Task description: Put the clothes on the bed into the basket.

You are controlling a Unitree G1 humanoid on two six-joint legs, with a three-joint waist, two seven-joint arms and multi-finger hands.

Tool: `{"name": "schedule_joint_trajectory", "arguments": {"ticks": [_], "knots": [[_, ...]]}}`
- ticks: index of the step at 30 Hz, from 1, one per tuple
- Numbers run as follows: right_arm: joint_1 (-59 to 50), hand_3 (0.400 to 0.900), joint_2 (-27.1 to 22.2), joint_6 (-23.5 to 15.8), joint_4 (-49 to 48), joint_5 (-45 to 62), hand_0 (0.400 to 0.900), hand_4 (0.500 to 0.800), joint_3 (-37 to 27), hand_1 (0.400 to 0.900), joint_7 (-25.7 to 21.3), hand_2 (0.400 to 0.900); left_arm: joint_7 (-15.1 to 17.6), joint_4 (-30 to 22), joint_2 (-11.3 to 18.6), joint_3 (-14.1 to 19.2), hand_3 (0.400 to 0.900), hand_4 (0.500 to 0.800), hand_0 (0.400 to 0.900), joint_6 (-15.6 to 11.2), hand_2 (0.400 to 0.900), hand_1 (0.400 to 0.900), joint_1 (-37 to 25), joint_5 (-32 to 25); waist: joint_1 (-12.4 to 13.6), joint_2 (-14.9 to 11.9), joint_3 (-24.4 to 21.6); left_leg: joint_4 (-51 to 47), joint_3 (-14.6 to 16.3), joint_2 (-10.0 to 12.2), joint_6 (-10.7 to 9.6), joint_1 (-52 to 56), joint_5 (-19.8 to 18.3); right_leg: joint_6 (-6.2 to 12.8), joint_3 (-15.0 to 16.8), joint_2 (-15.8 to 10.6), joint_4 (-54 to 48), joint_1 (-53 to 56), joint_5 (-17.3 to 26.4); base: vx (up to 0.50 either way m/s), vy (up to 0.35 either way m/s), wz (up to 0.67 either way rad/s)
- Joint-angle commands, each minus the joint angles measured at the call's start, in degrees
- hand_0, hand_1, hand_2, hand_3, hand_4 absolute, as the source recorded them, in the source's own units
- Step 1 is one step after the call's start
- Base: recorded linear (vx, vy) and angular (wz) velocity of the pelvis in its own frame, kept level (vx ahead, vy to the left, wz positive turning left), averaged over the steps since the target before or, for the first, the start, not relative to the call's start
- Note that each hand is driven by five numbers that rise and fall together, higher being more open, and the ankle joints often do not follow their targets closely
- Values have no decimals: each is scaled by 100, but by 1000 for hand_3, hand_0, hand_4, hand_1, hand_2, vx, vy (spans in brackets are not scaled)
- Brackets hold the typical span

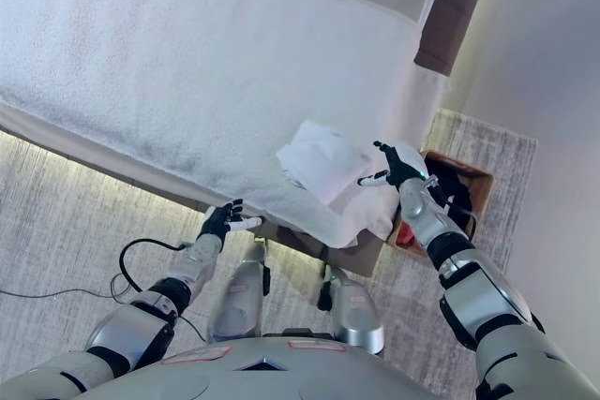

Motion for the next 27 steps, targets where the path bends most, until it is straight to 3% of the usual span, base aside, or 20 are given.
{"name": "schedule_joint_trajectory", "arguments": {"ticks": [1, 9, 17, 18, 27], "knots": [[-868, 900, 41, -164, -52, 283, 900, 800, 78, 900, -19, 900, 83, 19, 148, 39, 900, 800, 900, -225, 900, 900, -606, -187, 10, -553, 323, 13, 166, -79, -98, 529, -630, 275, 552, -683, -100, -586, 601, -15, -36, -2], [-1732, 900, 277, -240, 415, 789, 900, 800, 340, 900, 91, 900, 118, 218, 201, -82, 900, 800, 900, -254, 900, 900, -1134, -308, 136, -749, 807, 197, 87, -50, -144, -21, -585, 250, 566, -612, -100, -1001, 675, -23, -14, 3], [-2256, 900, 528, -225, 1033, 1161, 900, 800, 358, 900, 179, 900, 127, 350, 142, -273, 900, 800, 900, -271, 900, 900, -1527, -335, 310, -648, 1105, 278, -69, -181, -141, -438, -516, 266, 459, -686, -100, -1270, 738, -15, 23, 14], [-2266, 400, 524, -221, 1049, 1205, 400, 500, 356, 400, 210, 400, 122, 372, 138, -281, 900, 800, 900, -267, 900, 900, -1539, -322, 328, -629, 1112, 278, -90, -200, -137, -450, -513, 271, 448, -699, -100, -1285, 738, 9, 22, 9], [-1925, 400, 608, -302, 937, 1532, 400, 500, 140, 400, 301, 400, 111, 450, 196, -258, 900, 800, 900, -287, 900, 900, -1429, -220, 312, -591, 922, 200, -148, -299, -94, -298, -540, 319, 448, -765, -100, -1137, 695, 33, 28, 6]]}}
